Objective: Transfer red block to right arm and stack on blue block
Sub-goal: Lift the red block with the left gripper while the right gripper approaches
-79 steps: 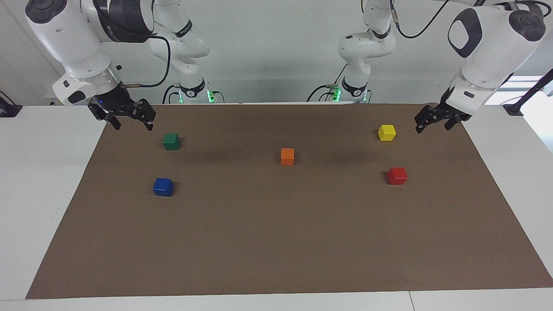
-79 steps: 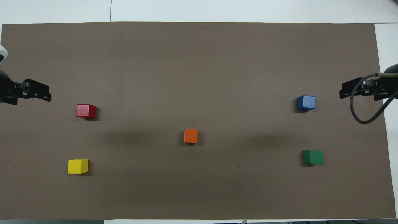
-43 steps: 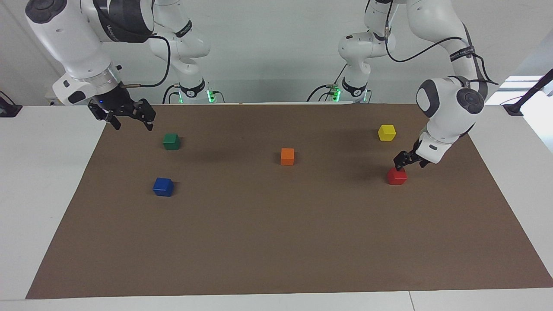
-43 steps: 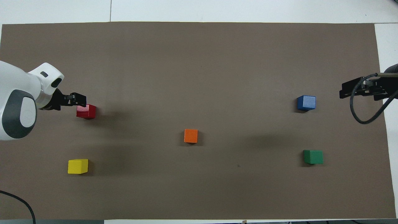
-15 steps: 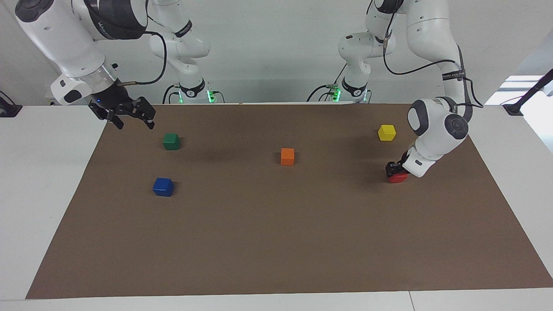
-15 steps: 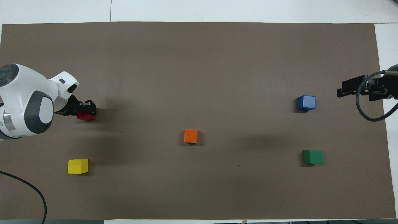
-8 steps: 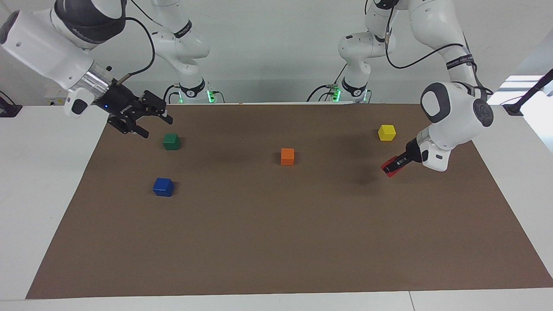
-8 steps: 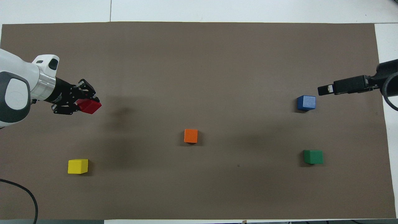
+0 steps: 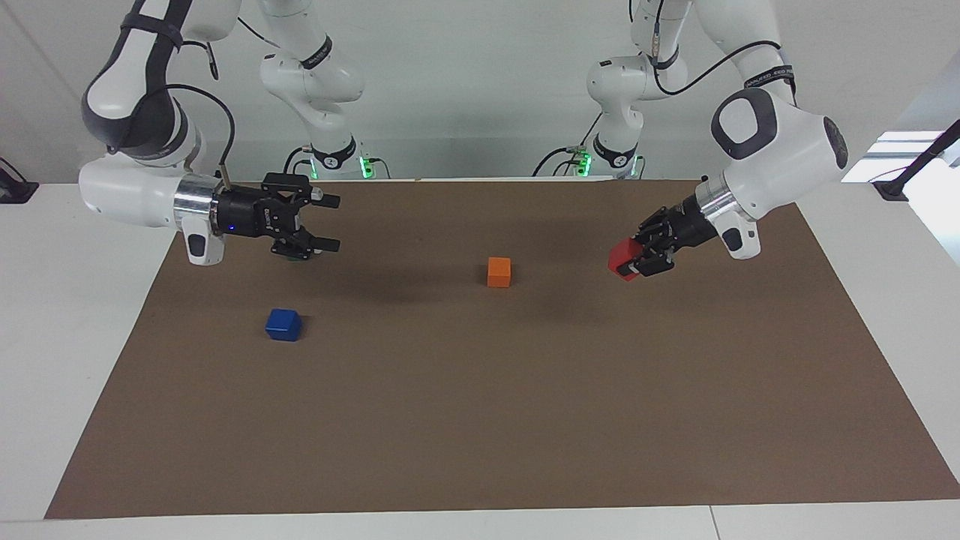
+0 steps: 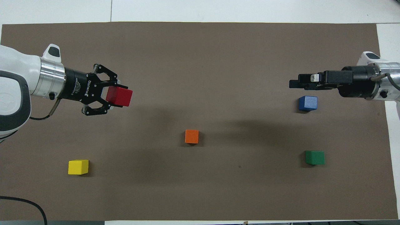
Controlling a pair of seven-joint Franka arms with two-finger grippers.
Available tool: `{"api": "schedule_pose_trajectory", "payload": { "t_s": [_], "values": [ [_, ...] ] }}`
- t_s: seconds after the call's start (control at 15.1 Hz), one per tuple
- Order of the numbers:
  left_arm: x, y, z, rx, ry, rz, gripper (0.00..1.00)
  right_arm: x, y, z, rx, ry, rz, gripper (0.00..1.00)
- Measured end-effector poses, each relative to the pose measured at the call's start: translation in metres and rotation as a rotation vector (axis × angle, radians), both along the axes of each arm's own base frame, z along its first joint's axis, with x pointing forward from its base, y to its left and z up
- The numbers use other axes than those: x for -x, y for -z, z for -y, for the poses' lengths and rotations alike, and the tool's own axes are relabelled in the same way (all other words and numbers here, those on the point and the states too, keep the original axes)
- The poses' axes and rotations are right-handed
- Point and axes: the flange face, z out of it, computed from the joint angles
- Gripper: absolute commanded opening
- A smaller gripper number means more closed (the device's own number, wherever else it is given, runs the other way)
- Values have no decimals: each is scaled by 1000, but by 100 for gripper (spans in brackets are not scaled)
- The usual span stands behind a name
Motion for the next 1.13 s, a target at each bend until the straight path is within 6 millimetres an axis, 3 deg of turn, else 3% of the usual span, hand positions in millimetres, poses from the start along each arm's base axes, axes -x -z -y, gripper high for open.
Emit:
{"api": "schedule_pose_trajectory", "payload": {
  "t_s": [0.13, 0.4, 0.66, 0.93, 1.13],
  "values": [
    [0, -6, 9, 117, -65, -44, 0, 3, 18, -16, -162, -23, -37, 100],
    [6, -4, 22, 299, -136, -116, 0, 11, 85, -35, -412, -116, -119, 99],
    [32, 14, 52, 422, -208, -192, 0, 20, 137, -76, -640, -194, -214, 99],
    [59, 19, 112, 472, -247, -200, 0, 25, 166, -117, -710, -206, -202, 99],
    [69, 14, 136, 474, -280, -258, 0, 26, 170, -131, -727, -208, -200, 99]
  ]
}}
